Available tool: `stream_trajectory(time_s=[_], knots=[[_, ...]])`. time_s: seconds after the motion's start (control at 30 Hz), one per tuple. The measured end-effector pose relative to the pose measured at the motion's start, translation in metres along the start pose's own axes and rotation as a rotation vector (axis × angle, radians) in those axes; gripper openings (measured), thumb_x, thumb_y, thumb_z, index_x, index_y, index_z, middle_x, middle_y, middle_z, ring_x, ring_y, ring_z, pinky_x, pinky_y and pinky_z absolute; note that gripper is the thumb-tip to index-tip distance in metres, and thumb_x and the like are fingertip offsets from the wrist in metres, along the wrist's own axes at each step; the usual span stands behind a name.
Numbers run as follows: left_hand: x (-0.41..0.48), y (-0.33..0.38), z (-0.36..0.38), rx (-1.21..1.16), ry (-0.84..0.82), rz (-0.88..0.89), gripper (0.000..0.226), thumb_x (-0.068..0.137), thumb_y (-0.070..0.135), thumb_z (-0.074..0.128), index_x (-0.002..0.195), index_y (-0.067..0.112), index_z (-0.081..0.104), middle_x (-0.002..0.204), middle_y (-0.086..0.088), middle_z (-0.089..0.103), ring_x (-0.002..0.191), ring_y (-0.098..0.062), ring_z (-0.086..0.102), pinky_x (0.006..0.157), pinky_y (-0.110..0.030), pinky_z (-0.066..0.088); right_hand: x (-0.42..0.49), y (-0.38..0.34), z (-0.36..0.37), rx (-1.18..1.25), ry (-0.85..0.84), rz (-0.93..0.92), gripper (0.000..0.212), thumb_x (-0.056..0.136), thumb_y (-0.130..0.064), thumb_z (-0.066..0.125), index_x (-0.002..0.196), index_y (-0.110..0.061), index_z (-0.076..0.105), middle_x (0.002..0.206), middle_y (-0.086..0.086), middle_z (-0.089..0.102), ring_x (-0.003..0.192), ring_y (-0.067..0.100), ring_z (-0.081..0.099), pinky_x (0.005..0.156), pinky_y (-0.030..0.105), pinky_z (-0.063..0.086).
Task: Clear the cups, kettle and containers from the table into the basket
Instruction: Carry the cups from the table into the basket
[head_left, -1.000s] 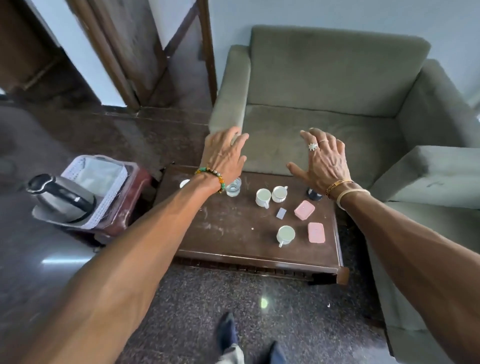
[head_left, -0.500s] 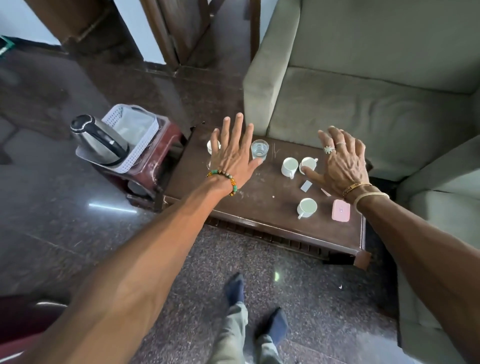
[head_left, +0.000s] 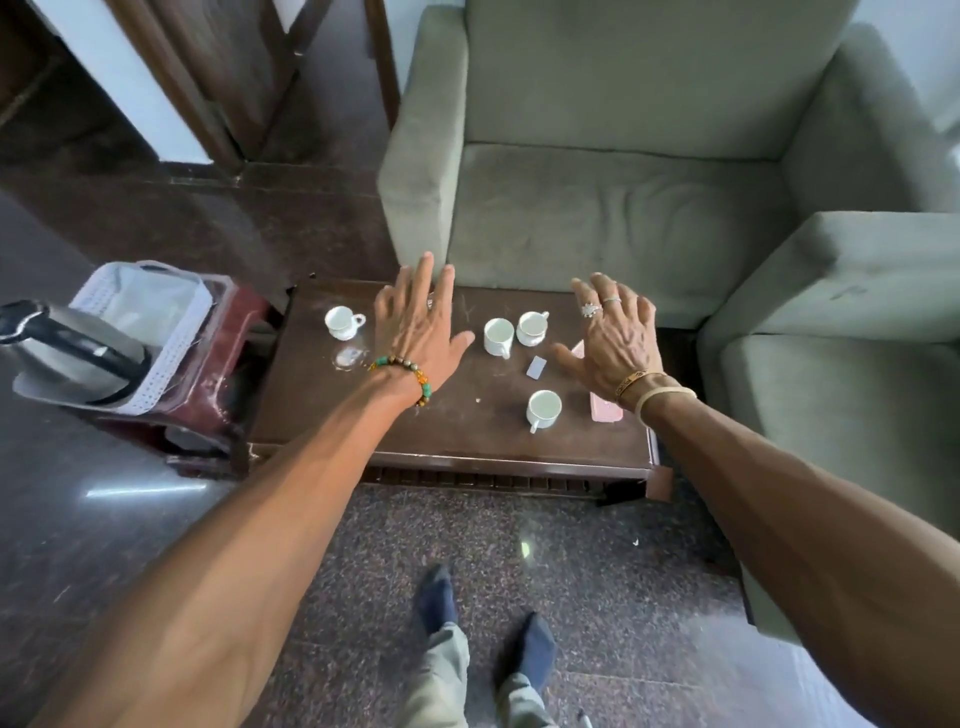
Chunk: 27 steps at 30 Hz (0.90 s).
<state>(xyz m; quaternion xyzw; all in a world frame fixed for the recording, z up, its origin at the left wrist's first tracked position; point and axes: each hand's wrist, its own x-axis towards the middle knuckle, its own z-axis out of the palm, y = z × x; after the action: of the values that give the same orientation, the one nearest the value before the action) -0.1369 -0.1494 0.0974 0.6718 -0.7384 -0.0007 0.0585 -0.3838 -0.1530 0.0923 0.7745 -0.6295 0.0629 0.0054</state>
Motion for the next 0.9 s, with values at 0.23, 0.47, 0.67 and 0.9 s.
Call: stream_trajectory(time_s=[0.23,0.47,0.67,0.9], knots=[[0.021,0.01,0.039,-0.046,-0.1,0.118,0.086,0.084,0.049,0.063,0.151,0.015,0.02,0.161,-0.012,0.01,0.143,-0.034,0.023,0.111,-0.051,0.029,-0.012,0.008,0.032,0.007,-0.053,0.151,0.082,0.079,-0.059,0.059,0.145,-0.016,0.035,0.144,0.01,0.039,0.124,0.033,0.041,0.099,0.046,0.034],[0.032,0.036,0.095,-0.137,-0.22,0.219,0.083,0.087,0.048,0.06,0.15,0.011,0.021,0.161,-0.012,0.013,0.143,-0.03,0.025,0.111,-0.046,0.025,-0.037,0.026,0.077,0.116,-0.1,0.351,0.084,0.073,-0.055,0.067,0.142,-0.018,0.035,0.137,0.008,0.043,0.12,0.033,0.044,0.098,0.046,0.036],[0.033,0.074,0.153,-0.289,-0.378,0.195,0.084,0.088,0.033,0.064,0.152,0.009,0.015,0.161,-0.013,0.008,0.148,-0.029,0.015,0.119,-0.043,0.018,-0.048,0.054,0.134,0.204,-0.212,0.423,0.078,0.072,-0.05,0.068,0.137,-0.019,0.037,0.133,0.006,0.044,0.115,0.033,0.048,0.094,0.045,0.039],[0.028,0.098,0.232,-0.369,-0.52,0.072,0.085,0.086,0.026,0.068,0.151,0.011,0.016,0.158,-0.011,0.014,0.142,-0.028,0.028,0.113,-0.045,0.032,-0.046,0.076,0.212,0.311,-0.42,0.443,0.081,0.081,-0.039,0.067,0.147,-0.016,0.027,0.142,0.011,0.038,0.118,0.036,0.048,0.096,0.047,0.045]])
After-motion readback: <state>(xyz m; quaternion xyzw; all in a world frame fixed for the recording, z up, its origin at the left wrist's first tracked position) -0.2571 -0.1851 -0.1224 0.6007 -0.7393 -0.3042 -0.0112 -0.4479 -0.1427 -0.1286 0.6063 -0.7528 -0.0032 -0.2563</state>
